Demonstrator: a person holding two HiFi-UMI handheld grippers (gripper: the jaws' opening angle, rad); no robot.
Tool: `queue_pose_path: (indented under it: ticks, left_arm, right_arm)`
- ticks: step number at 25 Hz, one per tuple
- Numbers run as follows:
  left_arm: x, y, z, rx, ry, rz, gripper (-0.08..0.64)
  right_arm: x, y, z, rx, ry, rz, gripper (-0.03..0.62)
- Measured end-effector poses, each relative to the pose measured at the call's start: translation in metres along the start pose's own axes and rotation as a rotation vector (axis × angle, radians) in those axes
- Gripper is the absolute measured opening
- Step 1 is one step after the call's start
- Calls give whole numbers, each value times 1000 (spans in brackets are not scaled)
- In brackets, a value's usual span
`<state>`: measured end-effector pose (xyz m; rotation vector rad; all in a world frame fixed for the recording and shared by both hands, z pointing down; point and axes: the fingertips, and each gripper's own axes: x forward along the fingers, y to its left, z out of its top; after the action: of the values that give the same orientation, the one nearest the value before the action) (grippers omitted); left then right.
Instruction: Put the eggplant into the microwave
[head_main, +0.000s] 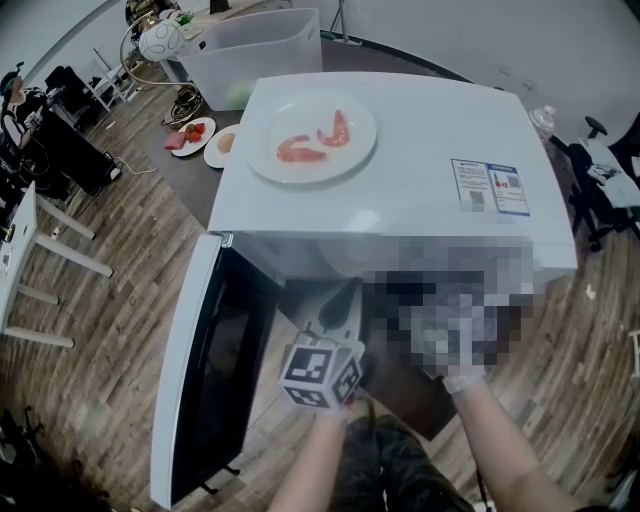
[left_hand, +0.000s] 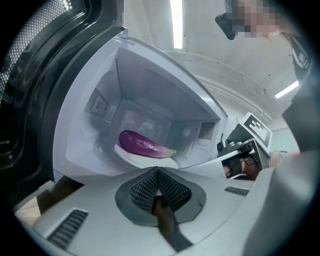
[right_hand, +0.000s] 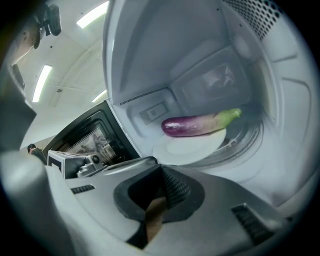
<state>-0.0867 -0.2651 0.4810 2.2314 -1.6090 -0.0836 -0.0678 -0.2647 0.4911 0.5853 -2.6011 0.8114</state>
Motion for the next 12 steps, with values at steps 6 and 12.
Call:
queue_pose_path:
  ticks: [6, 12]
  left_arm:
    - [7, 2, 2, -16, 1, -1, 0]
    - [11, 6, 4, -23, 2, -2, 0]
  right_arm:
    - [2, -7, 6, 39, -41, -27, 0]
    - [4, -9, 9, 96, -82, -19, 0]
